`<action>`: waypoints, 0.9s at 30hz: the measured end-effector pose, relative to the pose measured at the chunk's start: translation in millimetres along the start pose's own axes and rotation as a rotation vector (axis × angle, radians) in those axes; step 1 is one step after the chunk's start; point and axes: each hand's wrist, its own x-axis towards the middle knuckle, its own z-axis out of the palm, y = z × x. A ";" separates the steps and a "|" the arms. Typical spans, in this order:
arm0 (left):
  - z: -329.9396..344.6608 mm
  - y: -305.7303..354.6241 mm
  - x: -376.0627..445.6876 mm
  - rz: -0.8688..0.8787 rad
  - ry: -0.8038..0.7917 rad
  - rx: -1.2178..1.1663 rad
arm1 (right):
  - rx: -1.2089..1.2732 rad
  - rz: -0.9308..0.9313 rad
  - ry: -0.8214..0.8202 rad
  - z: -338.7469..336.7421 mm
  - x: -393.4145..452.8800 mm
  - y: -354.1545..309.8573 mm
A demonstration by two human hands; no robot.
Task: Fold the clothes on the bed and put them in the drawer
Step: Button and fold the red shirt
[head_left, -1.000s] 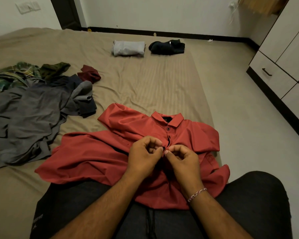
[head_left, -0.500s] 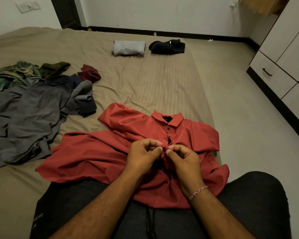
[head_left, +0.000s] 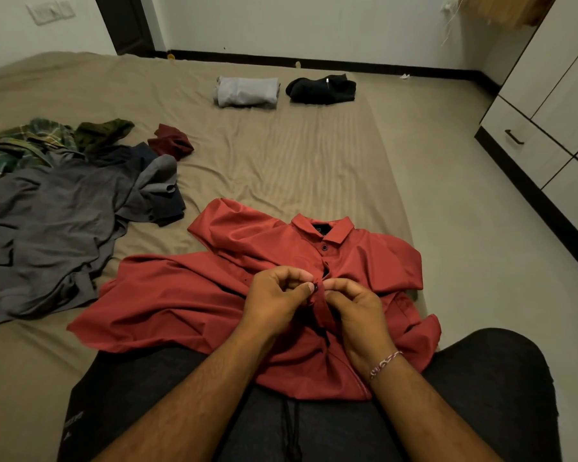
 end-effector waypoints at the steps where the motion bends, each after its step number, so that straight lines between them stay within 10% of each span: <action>1: 0.0 -0.2 0.1 0.004 -0.002 0.002 | -0.009 -0.011 -0.004 -0.9 0.6 1.5; 27: -4.0 -6.5 7.6 -0.004 -0.031 -0.057 | -0.175 -0.219 -0.048 -3.8 8.2 8.9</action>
